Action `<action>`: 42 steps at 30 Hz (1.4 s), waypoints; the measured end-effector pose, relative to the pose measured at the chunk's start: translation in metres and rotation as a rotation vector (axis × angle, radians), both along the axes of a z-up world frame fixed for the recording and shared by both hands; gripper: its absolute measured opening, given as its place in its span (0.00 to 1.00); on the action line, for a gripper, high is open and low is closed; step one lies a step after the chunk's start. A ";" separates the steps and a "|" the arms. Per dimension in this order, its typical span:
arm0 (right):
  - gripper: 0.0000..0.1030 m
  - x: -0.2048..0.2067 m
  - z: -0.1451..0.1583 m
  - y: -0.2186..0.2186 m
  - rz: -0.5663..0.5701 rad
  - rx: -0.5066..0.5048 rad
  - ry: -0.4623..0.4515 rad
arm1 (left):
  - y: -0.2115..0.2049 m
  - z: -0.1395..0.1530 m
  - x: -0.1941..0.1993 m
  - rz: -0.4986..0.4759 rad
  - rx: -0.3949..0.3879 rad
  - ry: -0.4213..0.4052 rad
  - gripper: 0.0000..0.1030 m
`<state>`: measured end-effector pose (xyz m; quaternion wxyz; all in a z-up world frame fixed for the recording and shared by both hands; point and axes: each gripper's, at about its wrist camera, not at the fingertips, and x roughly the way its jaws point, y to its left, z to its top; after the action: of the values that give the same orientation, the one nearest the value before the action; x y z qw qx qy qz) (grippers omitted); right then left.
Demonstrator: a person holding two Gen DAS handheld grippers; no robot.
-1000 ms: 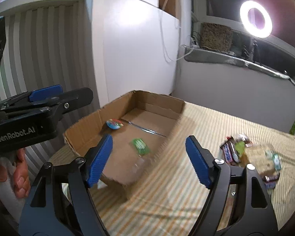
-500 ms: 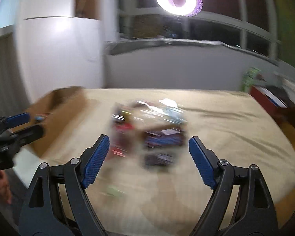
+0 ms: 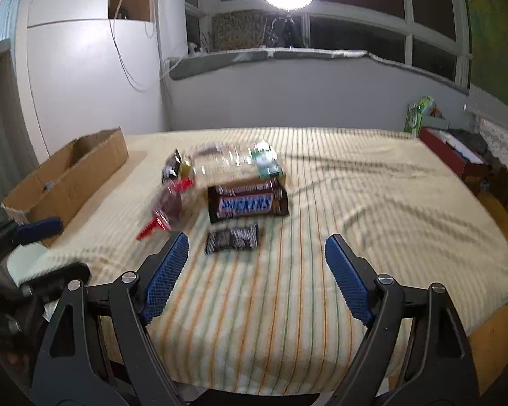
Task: Organize snacks
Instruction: 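Move both tools back toward the snack pile, then grasp the clear green candy with the left tool while the right tool grasps the black candy pack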
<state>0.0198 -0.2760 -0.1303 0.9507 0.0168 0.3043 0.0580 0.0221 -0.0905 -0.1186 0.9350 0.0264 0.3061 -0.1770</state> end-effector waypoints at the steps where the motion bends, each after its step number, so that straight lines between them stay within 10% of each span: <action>1: 0.83 -0.001 -0.007 -0.001 0.003 0.002 0.007 | -0.004 -0.005 -0.001 -0.009 0.000 0.005 0.80; 7: 0.83 -0.015 -0.041 0.004 0.031 -0.076 0.002 | -0.026 -0.054 -0.008 -0.048 0.000 0.044 0.79; 17: 0.87 0.025 -0.033 0.004 0.120 -0.080 0.057 | -0.041 -0.057 -0.011 -0.065 0.049 -0.062 0.80; 21: 0.86 0.051 -0.029 0.010 0.190 -0.092 0.088 | -0.046 -0.057 -0.001 -0.088 0.031 -0.072 0.56; 25: 0.73 0.066 -0.032 0.020 0.262 -0.112 0.099 | -0.048 -0.059 0.002 -0.125 0.026 -0.089 0.49; 28: 0.42 0.068 -0.032 0.021 0.265 -0.102 0.095 | -0.052 -0.060 0.001 -0.158 0.030 -0.103 0.30; 42: 0.34 0.050 -0.026 0.012 0.183 -0.022 0.044 | -0.041 -0.056 0.005 -0.153 -0.034 -0.084 0.20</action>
<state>0.0703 -0.2640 -0.1563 0.9347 -0.0203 0.3259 0.1407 0.0271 -0.1312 -0.1743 0.9311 0.0413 0.2607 -0.2519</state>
